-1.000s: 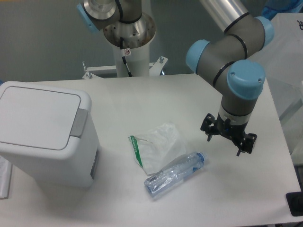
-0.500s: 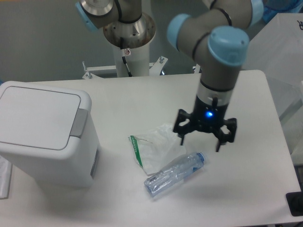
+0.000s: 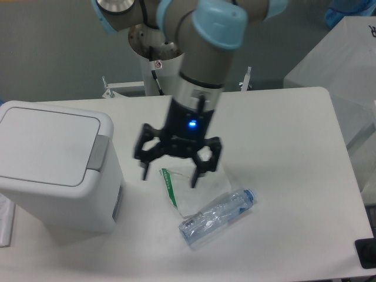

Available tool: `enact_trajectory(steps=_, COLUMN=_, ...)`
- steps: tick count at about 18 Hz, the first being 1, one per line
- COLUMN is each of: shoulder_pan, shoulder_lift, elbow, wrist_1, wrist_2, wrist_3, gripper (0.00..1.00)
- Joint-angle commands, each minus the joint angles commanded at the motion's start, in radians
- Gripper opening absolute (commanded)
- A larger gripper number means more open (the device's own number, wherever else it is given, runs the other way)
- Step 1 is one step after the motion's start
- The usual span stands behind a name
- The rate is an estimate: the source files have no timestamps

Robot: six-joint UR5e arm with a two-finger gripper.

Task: Open the trash can
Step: 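Lower the gripper fingers onto the lid edge of the trash can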

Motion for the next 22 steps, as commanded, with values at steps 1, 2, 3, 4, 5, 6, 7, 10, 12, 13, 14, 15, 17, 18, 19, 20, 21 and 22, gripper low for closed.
enact_trajectory(steps=1, shoulder_pan=-0.002, shoulder_lift=0.008, elbow=-0.015, wrist_1=0.0, wrist_2=0.002, wrist_3=0.005, gripper=1.0)
enact_trajectory(steps=2, shoulder_pan=-0.002, shoulder_lift=0.017, elbow=-0.032, wrist_1=0.0, wrist_2=0.002, wrist_3=0.008, gripper=1.0)
enact_trajectory(steps=3, shoulder_pan=-0.002, shoulder_lift=0.026, elbow=-0.045, wrist_1=0.002, wrist_2=0.002, wrist_3=0.008, gripper=1.0)
enact_trajectory(steps=4, shoulder_pan=-0.003, shoulder_lift=0.04, elbow=-0.049, wrist_1=0.0, wrist_2=0.002, wrist_3=0.008, gripper=1.0)
enact_trajectory(steps=5, shoulder_pan=-0.003, shoulder_lift=0.048, elbow=-0.055, wrist_1=0.0, wrist_2=0.003, wrist_3=0.006, gripper=1.0)
enact_trajectory(steps=6, shoulder_pan=-0.003, shoulder_lift=0.058, elbow=-0.058, wrist_1=0.0, wrist_2=0.005, wrist_3=0.006, gripper=1.0)
enact_trajectory(steps=7, shoulder_pan=-0.003, shoulder_lift=0.07, elbow=-0.065, wrist_1=0.0, wrist_2=0.006, wrist_3=0.008, gripper=1.0)
enact_trajectory(steps=10, shoulder_pan=-0.002, shoulder_lift=0.109, elbow=-0.109, wrist_1=0.005, wrist_2=0.011, wrist_3=0.008, gripper=1.0)
enact_trajectory(steps=12, shoulder_pan=-0.003, shoulder_lift=0.115, elbow=-0.124, wrist_1=0.006, wrist_2=0.011, wrist_3=0.015, gripper=1.0)
enact_trajectory(steps=13, shoulder_pan=-0.003, shoulder_lift=0.114, elbow=-0.127, wrist_1=0.006, wrist_2=0.011, wrist_3=0.015, gripper=1.0)
enact_trajectory(steps=14, shoulder_pan=-0.003, shoulder_lift=0.111, elbow=-0.127, wrist_1=0.006, wrist_2=0.012, wrist_3=0.015, gripper=1.0)
enact_trajectory(steps=15, shoulder_pan=-0.005, shoulder_lift=0.106, elbow=-0.127, wrist_1=0.006, wrist_2=0.014, wrist_3=0.015, gripper=1.0)
enact_trajectory(steps=17, shoulder_pan=-0.005, shoulder_lift=0.1, elbow=-0.127, wrist_1=0.006, wrist_2=0.025, wrist_3=0.015, gripper=1.0)
enact_trajectory(steps=18, shoulder_pan=-0.006, shoulder_lift=0.095, elbow=-0.126, wrist_1=0.006, wrist_2=0.025, wrist_3=0.015, gripper=1.0)
enact_trajectory(steps=19, shoulder_pan=-0.008, shoulder_lift=0.094, elbow=-0.126, wrist_1=0.008, wrist_2=0.025, wrist_3=0.015, gripper=1.0)
enact_trajectory(steps=20, shoulder_pan=-0.006, shoulder_lift=0.091, elbow=-0.126, wrist_1=0.012, wrist_2=0.026, wrist_3=0.015, gripper=1.0)
enact_trajectory(steps=21, shoulder_pan=-0.008, shoulder_lift=0.089, elbow=-0.126, wrist_1=0.017, wrist_2=0.026, wrist_3=0.015, gripper=1.0)
enact_trajectory(steps=22, shoulder_pan=-0.008, shoulder_lift=0.087, elbow=-0.126, wrist_1=0.018, wrist_2=0.026, wrist_3=0.015, gripper=1.0)
